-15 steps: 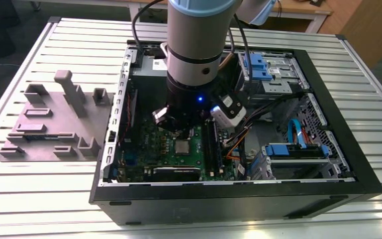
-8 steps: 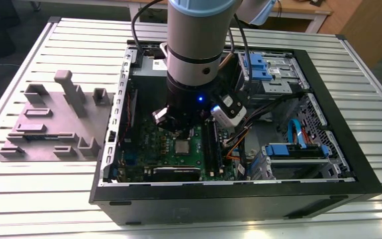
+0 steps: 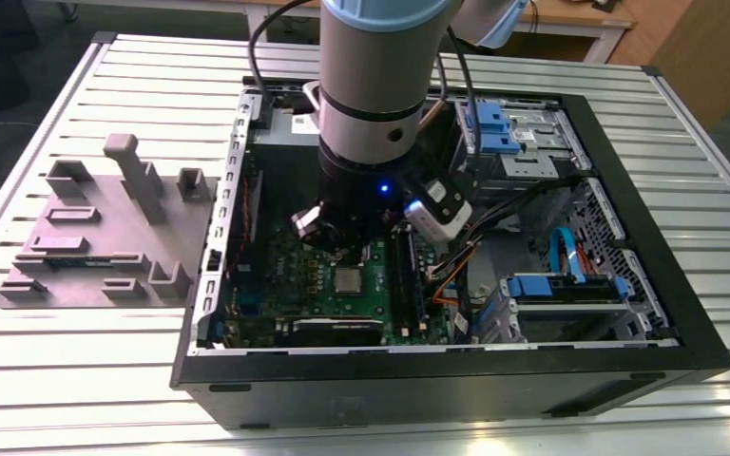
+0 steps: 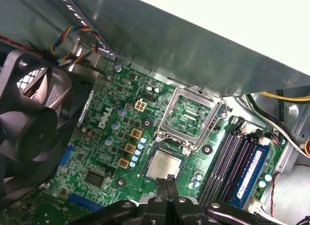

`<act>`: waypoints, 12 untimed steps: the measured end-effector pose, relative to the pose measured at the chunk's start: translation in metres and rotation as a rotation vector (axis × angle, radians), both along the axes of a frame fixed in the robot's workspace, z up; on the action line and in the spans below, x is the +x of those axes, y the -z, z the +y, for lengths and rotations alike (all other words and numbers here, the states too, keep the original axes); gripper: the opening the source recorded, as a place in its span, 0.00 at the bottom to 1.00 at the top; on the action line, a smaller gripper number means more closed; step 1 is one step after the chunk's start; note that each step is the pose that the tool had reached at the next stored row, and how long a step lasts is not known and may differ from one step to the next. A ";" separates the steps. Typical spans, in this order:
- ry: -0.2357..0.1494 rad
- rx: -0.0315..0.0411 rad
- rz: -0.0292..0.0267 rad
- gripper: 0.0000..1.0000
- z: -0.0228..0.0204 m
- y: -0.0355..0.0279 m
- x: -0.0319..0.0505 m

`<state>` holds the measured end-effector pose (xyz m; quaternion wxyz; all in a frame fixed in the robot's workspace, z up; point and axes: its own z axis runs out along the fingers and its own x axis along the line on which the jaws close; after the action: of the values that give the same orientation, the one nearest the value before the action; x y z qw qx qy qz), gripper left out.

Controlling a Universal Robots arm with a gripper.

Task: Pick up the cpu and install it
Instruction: 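Close the cpu cover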

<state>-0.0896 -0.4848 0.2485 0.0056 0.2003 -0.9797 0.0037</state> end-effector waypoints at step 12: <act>-0.006 0.0000 0.0000 0.10 0.0000 0.0000 0.0000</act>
<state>-0.0896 -0.4848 0.2485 0.0056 0.2033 -0.9791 0.0037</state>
